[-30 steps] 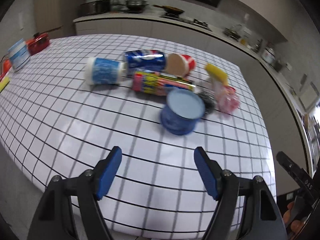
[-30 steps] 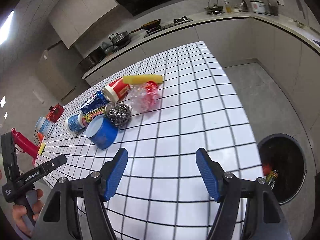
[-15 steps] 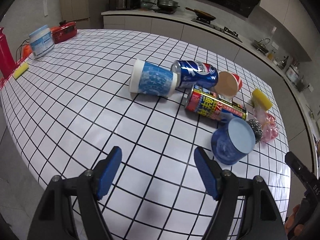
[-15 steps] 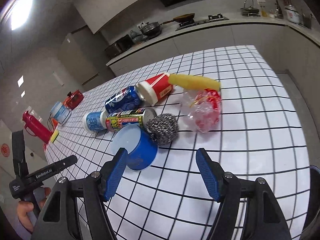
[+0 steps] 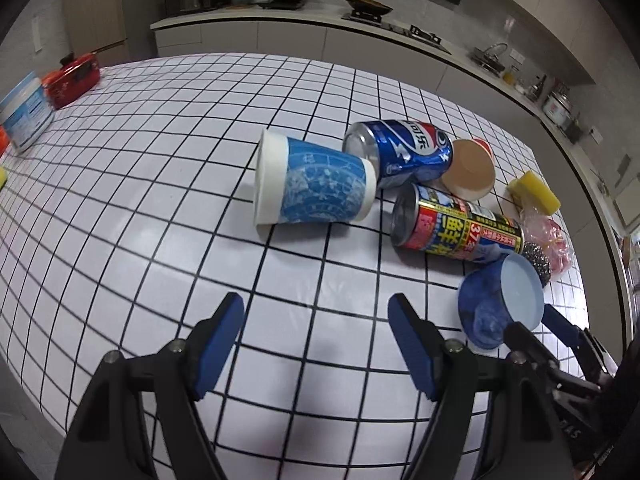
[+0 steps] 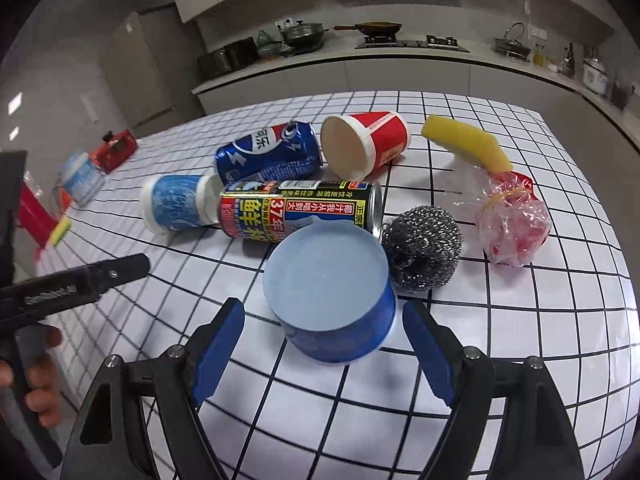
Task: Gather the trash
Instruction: 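Reach the right tool to the blue round lid and close on it, then lift the blue lid with the right tool while the left tool grasps the steel wool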
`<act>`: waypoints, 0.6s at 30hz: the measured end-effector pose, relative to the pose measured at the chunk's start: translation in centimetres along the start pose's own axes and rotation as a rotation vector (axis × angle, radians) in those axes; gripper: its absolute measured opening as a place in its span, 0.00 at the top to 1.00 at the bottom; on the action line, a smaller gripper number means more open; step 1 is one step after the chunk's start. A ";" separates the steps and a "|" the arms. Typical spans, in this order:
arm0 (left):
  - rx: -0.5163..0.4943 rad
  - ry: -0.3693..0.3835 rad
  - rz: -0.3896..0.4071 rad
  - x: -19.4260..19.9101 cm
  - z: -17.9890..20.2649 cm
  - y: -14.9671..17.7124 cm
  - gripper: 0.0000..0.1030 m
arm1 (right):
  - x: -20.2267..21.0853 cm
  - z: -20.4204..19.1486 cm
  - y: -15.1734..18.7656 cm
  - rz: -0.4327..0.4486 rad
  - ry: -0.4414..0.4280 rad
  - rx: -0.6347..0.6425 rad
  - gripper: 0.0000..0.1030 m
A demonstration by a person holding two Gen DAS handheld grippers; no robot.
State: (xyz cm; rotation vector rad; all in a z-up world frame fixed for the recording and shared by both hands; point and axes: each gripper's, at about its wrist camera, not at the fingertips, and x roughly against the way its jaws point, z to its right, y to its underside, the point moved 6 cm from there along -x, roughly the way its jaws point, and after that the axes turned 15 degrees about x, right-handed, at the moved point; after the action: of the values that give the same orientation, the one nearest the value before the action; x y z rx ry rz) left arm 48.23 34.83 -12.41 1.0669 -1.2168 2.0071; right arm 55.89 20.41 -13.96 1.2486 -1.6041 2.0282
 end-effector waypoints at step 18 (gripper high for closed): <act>-0.141 0.096 -0.047 -0.5 2.9 0.0 0.26 | -0.6 0.5 0.2 0.047 0.045 -0.079 0.24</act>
State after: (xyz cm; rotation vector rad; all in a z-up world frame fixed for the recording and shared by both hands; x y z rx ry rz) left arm 49.52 32.16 -12.03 0.9123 -1.2515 1.8842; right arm 56.32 20.07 -14.50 1.1396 -1.6903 1.9848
